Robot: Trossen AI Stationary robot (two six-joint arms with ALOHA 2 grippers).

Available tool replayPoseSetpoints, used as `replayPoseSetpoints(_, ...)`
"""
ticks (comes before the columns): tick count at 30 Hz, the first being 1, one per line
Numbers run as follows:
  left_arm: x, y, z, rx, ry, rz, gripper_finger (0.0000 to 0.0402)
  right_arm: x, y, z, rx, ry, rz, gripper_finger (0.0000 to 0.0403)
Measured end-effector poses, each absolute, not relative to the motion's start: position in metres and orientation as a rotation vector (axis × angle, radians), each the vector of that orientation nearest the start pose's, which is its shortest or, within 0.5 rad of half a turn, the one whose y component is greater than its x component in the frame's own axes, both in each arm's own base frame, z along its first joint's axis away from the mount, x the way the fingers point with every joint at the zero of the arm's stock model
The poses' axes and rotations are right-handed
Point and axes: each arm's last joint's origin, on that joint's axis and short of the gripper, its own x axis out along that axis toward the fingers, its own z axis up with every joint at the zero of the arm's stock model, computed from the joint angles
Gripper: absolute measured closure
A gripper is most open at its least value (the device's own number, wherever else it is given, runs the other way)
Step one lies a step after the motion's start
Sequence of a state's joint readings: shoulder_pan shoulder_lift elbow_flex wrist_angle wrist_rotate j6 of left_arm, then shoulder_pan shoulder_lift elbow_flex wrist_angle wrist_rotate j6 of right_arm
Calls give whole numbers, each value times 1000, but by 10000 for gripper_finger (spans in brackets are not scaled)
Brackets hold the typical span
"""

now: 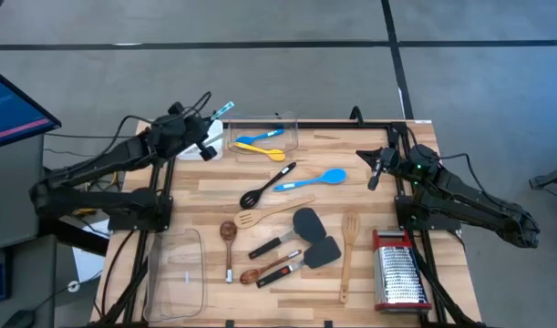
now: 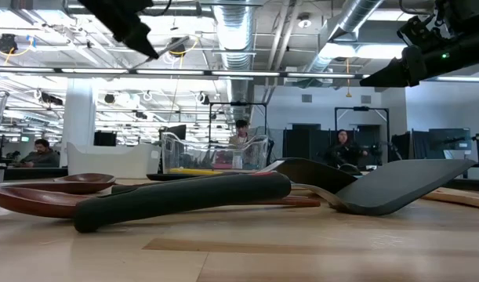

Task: Pick & Place Kitchen Items
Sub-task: Put the white blue table knife into the white bin

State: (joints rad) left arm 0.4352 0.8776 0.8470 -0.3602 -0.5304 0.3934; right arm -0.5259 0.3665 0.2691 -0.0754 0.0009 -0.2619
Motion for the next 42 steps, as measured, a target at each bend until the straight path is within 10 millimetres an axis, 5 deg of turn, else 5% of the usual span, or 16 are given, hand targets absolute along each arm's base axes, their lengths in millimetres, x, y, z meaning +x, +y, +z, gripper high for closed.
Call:
replayPoseSetpoints(6,154,105,295,434,485,863,396,102,-60,217,-209,236,-500,401)
replayPoseSetpoints(20,128,132,227,355,609,923,395,102,-60,217,-201,234,-501,401)
replayPoseSetpoints(32,101,146,198,308,576,997,395,102,-60,217,-186,230,-503,401)
replayPoseSetpoints(42,94,152,194,293,536,991,396,102,-60,217,-183,229,-503,401)
